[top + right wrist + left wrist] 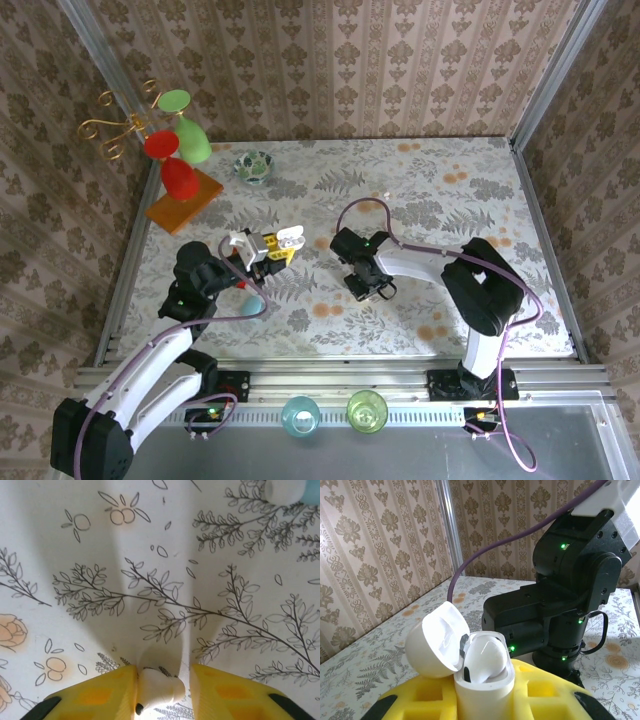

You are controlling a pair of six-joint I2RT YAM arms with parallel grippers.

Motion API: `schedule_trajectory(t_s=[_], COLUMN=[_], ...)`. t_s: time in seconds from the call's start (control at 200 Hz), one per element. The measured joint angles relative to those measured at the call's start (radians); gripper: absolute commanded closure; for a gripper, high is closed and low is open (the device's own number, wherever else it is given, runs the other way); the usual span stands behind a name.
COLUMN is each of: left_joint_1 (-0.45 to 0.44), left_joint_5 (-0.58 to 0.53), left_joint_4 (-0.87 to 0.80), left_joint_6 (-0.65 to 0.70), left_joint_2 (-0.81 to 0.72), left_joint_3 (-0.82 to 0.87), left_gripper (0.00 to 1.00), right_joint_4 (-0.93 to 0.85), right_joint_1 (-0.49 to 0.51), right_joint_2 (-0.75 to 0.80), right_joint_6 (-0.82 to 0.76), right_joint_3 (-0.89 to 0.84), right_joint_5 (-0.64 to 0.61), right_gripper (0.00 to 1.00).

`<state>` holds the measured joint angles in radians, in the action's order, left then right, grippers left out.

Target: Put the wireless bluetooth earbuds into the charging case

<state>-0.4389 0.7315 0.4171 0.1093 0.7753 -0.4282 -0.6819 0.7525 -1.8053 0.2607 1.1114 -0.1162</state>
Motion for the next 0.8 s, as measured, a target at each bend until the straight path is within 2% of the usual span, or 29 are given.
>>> schedule_trajectory(t_s=[0.12,0.215,0.44,0.8], left_joint_1=[0.000,0.000,0.000,0.000], left_joint_5=[0.000,0.000,0.000,0.000], left_joint_4=[-0.007,-0.010,-0.010,-0.014], left_joint_6=[0.000,0.000,0.000,0.000], left_joint_2=[0.000,0.000,0.000,0.000], left_joint_3=[0.000,0.000,0.000,-0.007], left_gripper=[1.00,1.00,1.00,1.00], right_joint_4=[-0.001,-0.003,-0.006,-0.128], right_joint_1=[0.000,0.000,0.001,0.005], right_joint_2=[0.014,0.049,0.111,0.032], right_joint_6=[0.022,0.067,0.250,0.422], right_joint_3=[-0.006,-0.014,-0.024,0.066], right_joint_5=[-0.032,-0.048,-0.054,0.012], right_gripper=[0.50,0.48,0.48,0.49])
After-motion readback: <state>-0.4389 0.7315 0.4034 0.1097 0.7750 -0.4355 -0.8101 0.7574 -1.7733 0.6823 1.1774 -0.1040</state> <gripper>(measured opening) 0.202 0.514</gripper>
